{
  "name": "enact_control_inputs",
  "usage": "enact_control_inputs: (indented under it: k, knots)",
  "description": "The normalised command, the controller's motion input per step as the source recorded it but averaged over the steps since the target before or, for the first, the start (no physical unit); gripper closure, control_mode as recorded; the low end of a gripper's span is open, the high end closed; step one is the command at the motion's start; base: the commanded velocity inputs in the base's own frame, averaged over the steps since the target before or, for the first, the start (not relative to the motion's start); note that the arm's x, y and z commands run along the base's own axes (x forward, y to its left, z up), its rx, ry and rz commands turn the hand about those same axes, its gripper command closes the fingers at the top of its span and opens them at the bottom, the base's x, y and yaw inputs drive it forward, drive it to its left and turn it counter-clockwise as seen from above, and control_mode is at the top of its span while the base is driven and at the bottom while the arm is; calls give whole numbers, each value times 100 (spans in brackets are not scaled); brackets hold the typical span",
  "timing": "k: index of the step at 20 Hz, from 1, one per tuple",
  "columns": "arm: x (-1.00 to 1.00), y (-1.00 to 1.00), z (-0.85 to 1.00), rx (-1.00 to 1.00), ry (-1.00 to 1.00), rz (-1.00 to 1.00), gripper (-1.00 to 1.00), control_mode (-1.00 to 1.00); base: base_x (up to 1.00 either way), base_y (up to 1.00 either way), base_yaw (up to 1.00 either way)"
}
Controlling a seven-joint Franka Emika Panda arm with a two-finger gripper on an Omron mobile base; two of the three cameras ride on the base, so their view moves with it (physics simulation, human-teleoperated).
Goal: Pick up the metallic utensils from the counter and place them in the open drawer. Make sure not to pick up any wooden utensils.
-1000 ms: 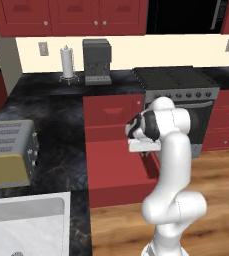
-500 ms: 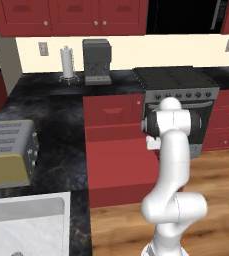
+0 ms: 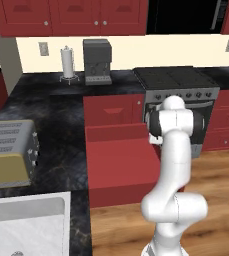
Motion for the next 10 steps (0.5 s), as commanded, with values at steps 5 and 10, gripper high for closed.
enact_control_inputs:
  k: [5, 10]
  knots:
    - [0, 41, 0, 7, -25, 15, 100, -100, 0, 0, 0]
    - [-26, 61, 8, 2, -27, 19, 100, -100, 0, 0, 0]
